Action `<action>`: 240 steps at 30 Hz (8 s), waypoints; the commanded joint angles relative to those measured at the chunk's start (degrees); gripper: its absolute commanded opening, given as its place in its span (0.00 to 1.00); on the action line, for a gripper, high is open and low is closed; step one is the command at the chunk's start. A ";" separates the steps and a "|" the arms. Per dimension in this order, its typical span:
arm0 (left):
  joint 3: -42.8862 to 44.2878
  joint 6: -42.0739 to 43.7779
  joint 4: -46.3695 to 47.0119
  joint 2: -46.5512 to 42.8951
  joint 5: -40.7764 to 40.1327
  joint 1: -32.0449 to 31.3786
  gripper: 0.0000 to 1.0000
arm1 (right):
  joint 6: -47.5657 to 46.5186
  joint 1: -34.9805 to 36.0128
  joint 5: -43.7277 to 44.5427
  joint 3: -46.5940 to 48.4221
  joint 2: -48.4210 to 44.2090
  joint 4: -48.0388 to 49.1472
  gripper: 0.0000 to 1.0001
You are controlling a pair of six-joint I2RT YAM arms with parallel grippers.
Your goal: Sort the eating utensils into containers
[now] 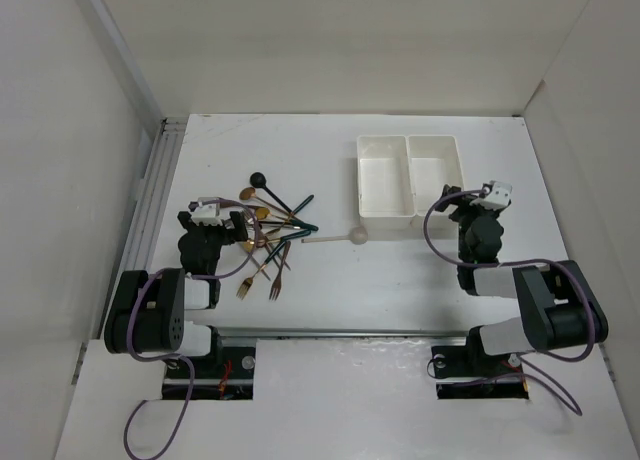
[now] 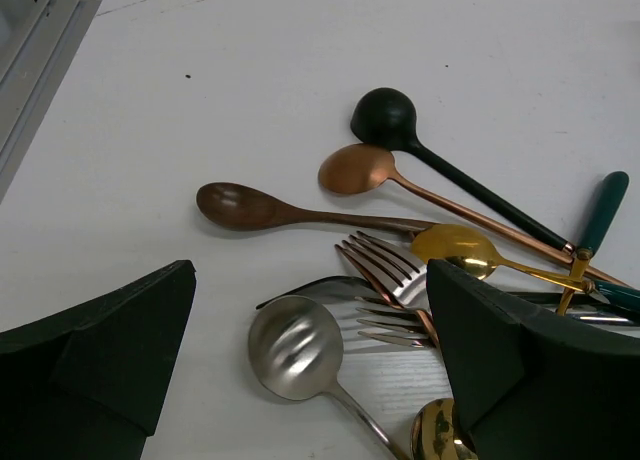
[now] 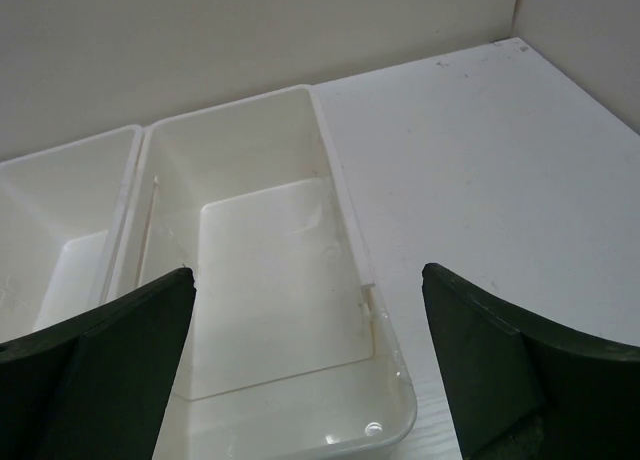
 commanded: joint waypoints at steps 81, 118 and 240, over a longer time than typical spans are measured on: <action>58.83 22.38 -68.19 34.82 21.85 -41.93 0.00 | -8.14 8.27 6.26 52.25 -32.78 -93.57 1.00; 77.55 -45.36 -37.00 8.54 37.40 -17.76 0.00 | 14.88 22.31 -34.61 53.90 -6.17 -54.31 0.99; 95.13 -20.33 -101.59 46.06 -20.78 -14.60 0.80 | 2.40 5.10 -0.69 79.41 17.23 -110.62 0.74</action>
